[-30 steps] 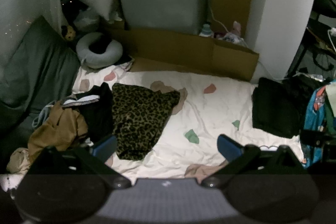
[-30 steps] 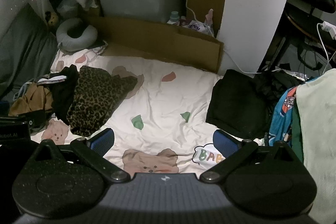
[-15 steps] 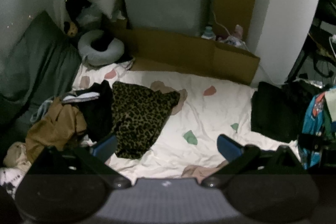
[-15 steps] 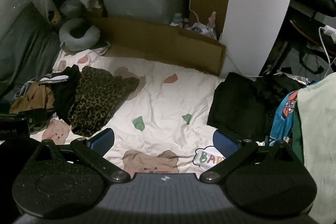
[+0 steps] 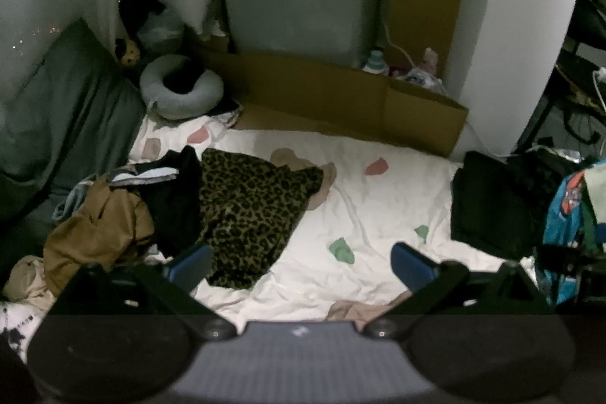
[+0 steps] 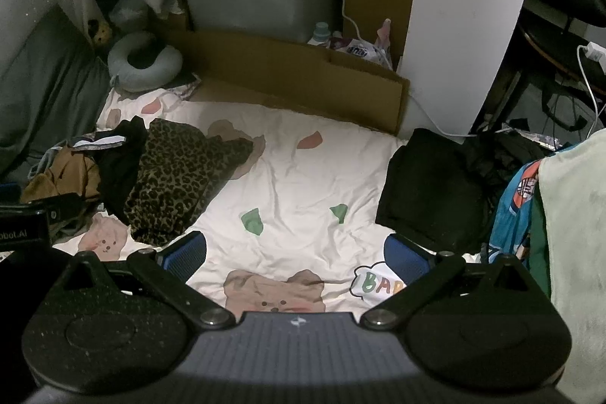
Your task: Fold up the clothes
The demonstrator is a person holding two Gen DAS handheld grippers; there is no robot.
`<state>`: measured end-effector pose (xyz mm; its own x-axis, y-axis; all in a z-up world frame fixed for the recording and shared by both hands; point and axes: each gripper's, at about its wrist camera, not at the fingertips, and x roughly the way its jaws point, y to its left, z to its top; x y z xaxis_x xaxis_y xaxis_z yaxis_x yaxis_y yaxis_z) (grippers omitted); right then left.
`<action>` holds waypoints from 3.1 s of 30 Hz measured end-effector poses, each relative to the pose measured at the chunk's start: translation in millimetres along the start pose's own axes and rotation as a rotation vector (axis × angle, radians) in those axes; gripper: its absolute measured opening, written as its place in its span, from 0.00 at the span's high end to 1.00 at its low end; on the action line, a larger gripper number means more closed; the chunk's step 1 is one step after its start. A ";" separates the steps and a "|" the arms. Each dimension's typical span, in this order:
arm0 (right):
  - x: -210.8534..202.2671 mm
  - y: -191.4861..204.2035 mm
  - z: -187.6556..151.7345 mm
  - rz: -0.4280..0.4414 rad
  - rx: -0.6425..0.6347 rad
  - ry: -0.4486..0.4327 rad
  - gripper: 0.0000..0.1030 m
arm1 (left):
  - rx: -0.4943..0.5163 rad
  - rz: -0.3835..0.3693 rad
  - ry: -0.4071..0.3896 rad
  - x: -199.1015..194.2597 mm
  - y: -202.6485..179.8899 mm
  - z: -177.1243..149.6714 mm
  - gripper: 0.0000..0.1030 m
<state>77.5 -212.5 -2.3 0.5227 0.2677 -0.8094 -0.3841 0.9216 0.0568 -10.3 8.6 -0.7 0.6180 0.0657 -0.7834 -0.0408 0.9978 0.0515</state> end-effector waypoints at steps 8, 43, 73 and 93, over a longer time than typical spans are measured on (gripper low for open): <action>0.4 3.1 -1.3 -0.016 -0.025 -0.004 0.00 | 0.005 0.006 -0.002 -0.5 0.8 1.9 0.01; -3.0 -0.4 5.4 0.014 -0.022 0.010 0.00 | -0.072 -0.042 0.043 0.4 27.6 5.7 0.01; -23.2 10.6 46.3 0.026 -0.067 -0.071 0.00 | -0.330 0.168 0.019 -5.3 83.0 25.5 0.01; 8.6 14.2 84.4 0.017 -0.101 -0.106 0.00 | -0.357 0.189 -0.036 14.3 129.7 48.5 0.01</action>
<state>140.8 -173.3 40.8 0.5908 0.3162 -0.7422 -0.4654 0.8851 0.0066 31.3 139.0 24.8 0.6004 0.2539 -0.7584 -0.4221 0.9060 -0.0308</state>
